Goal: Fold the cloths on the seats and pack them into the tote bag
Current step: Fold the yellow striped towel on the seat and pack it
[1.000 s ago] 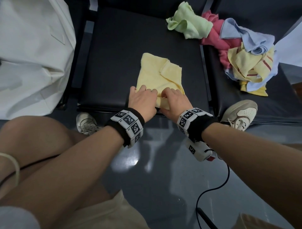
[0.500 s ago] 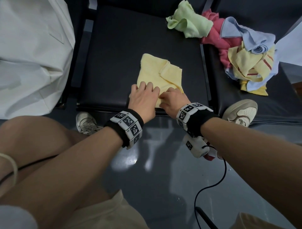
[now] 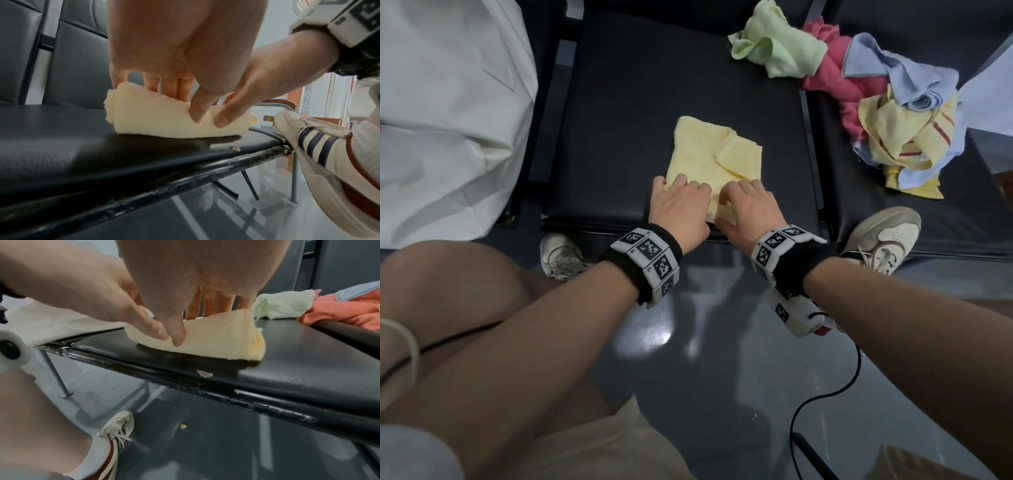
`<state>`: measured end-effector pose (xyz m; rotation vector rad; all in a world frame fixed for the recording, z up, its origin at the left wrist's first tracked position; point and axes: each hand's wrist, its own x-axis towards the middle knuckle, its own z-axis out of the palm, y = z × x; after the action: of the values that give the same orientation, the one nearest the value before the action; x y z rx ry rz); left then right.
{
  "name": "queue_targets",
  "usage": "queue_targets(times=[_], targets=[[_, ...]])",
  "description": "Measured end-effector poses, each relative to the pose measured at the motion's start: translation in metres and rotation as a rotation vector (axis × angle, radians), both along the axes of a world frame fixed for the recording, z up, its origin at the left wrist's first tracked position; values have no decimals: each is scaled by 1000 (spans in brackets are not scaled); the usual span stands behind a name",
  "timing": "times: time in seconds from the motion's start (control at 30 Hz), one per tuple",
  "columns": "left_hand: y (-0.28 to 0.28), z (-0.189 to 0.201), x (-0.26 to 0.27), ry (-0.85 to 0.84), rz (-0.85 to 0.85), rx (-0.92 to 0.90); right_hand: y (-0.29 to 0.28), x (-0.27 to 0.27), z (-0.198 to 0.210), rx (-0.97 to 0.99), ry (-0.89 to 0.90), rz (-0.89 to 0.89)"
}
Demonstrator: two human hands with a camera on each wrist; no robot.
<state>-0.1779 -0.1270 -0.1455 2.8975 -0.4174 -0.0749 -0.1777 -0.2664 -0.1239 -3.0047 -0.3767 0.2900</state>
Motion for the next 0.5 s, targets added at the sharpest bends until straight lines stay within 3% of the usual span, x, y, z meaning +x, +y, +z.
queue_targets(times=[0.27, 0.5], targets=[[1, 3, 2, 95, -2, -40, 0, -3, -8, -58, 25, 12], [5, 4, 1, -4, -31, -33, -1, 11, 0, -11, 152, -28]])
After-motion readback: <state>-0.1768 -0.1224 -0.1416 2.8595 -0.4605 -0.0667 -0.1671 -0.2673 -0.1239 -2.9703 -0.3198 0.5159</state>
